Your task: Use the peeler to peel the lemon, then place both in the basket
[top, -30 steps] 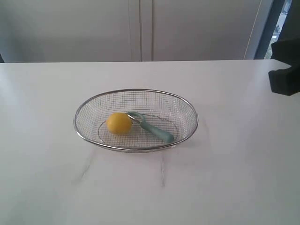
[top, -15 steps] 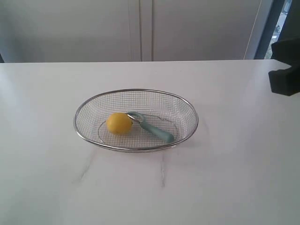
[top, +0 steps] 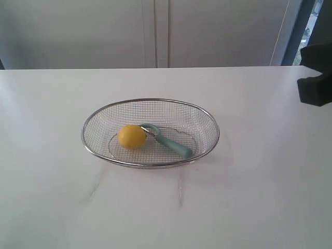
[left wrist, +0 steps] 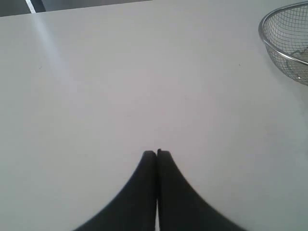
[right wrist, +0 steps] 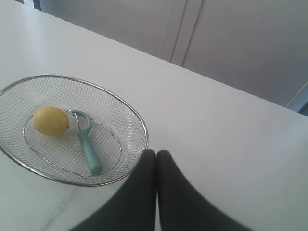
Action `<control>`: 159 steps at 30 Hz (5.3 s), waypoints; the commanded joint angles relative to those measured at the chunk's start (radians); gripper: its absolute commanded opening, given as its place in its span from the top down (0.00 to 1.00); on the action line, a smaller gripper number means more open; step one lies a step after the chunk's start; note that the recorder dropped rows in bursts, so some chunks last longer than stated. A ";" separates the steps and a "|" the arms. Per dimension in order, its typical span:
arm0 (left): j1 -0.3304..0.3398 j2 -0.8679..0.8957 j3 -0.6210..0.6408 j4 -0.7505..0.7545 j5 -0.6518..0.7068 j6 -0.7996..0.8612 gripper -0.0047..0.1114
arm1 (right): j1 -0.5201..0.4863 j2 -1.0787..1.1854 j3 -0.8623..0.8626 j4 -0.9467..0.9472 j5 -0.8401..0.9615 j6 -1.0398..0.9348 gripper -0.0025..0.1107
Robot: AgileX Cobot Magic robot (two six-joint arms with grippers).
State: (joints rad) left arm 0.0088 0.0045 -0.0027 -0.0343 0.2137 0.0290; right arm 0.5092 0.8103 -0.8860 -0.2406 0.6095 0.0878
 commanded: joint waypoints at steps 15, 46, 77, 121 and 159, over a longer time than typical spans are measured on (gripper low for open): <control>-0.080 -0.005 0.003 -0.001 -0.004 -0.005 0.96 | -0.105 -0.207 0.003 0.004 -0.005 -0.003 0.98; -0.080 -0.005 0.003 -0.001 -0.004 -0.004 0.96 | -0.459 -0.810 0.886 0.353 -0.592 -0.064 0.98; -0.080 -0.005 0.003 -0.001 -0.004 -0.003 0.96 | -0.463 -0.810 0.886 0.158 -0.297 -0.001 0.98; -0.080 -0.005 0.003 -0.001 -0.004 -0.003 0.96 | -0.482 -0.810 0.886 0.158 -0.297 -0.001 0.98; -0.080 -0.005 0.003 -0.001 -0.004 -0.003 0.96 | -0.482 -0.810 0.886 0.158 -0.297 -0.001 0.98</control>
State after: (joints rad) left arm -0.0653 0.0045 -0.0027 -0.0343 0.2137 0.0290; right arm 0.0323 0.0064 -0.0047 -0.0755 0.3271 0.0908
